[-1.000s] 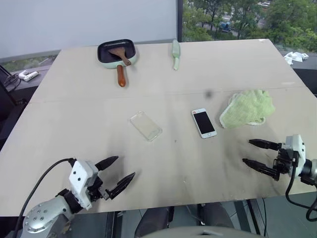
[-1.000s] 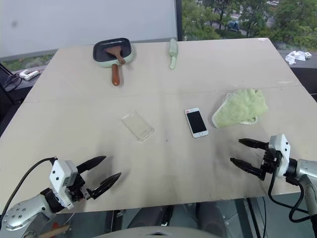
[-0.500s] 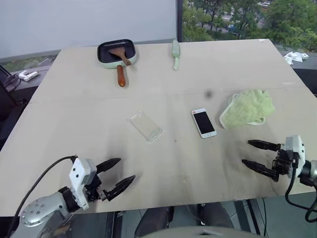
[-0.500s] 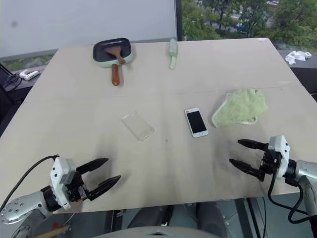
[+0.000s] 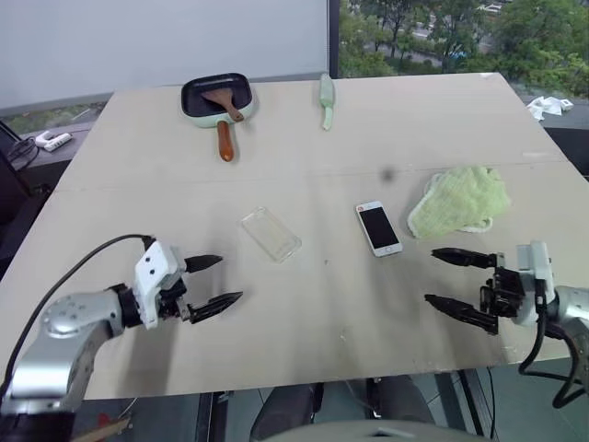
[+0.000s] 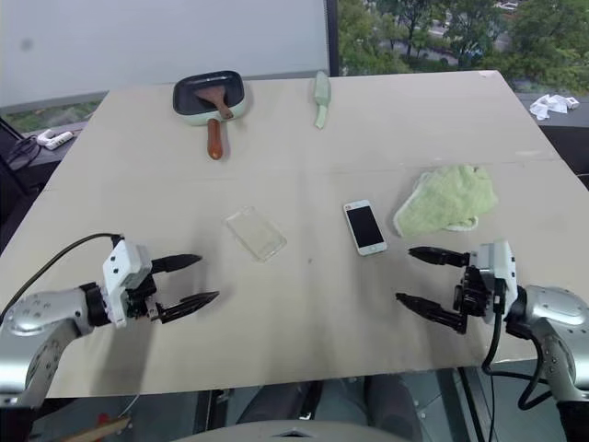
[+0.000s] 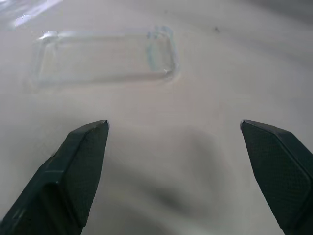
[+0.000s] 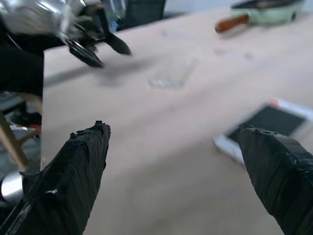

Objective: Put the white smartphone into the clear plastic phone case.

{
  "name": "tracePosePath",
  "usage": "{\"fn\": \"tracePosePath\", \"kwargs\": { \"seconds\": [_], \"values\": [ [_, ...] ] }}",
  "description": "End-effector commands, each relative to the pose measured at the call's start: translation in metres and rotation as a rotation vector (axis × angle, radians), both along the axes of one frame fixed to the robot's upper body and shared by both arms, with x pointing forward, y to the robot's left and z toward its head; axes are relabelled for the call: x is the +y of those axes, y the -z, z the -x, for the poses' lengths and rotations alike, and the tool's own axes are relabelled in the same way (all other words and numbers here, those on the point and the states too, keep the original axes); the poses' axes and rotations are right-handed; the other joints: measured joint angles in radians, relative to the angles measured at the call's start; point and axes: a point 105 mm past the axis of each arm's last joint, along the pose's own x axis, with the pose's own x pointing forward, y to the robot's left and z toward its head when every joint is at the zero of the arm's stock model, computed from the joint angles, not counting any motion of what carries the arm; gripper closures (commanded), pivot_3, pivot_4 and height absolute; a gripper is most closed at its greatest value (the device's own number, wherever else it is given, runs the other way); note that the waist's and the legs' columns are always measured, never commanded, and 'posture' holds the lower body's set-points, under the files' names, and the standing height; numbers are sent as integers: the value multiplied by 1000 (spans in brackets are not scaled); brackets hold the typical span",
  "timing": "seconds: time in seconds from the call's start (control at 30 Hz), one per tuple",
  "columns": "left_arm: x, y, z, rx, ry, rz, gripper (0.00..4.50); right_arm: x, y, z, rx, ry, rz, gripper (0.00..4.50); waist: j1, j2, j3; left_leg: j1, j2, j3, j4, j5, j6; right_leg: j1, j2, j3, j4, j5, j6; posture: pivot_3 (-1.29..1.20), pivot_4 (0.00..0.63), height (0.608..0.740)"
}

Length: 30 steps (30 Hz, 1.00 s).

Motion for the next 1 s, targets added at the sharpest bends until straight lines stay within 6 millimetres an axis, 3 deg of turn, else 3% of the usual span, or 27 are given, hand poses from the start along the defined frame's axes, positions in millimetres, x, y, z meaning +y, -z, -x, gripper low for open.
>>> {"fn": "tracePosePath", "kwargs": {
  "seconds": [0.03,0.23,0.43,0.7,0.83,1.0],
  "values": [
    [-2,-1,-15,-34,113,-49,50,16,-16,6,-49,-47,-27,0,0,0,0,0,0,0,0,0,0,0,0,0,0,0,0,0,150,740],
    [-17,-4,-49,-13,323,-103,50,21,-15,9,-67,-35,-7,0,1,0,0,-2,-1,-2,3,0,0,0,0,-2,1,0,0,0,150,740],
    [-8,-6,-81,32,334,-197,50,20,-12,15,-56,-4,1,0,-10,-1,0,-2,-1,-2,5,0,0,0,1,-3,2,0,1,0,150,740],
    [-2,8,-89,202,333,-311,50,20,-10,14,-61,15,3,0,-28,-3,0,-2,-1,-2,6,0,0,0,2,-4,3,1,2,0,150,740],
    [-8,14,-88,205,374,-337,1092,19,-10,13,-62,21,5,0,-28,-3,0,-2,-1,-2,7,0,0,0,2,-4,4,1,2,0,150,740],
    [-14,16,-86,197,397,-315,3612,17,-9,13,-55,21,14,0,-28,-3,0,-2,-1,-2,7,0,0,0,2,-4,4,1,2,0,150,740]
  ]
}}
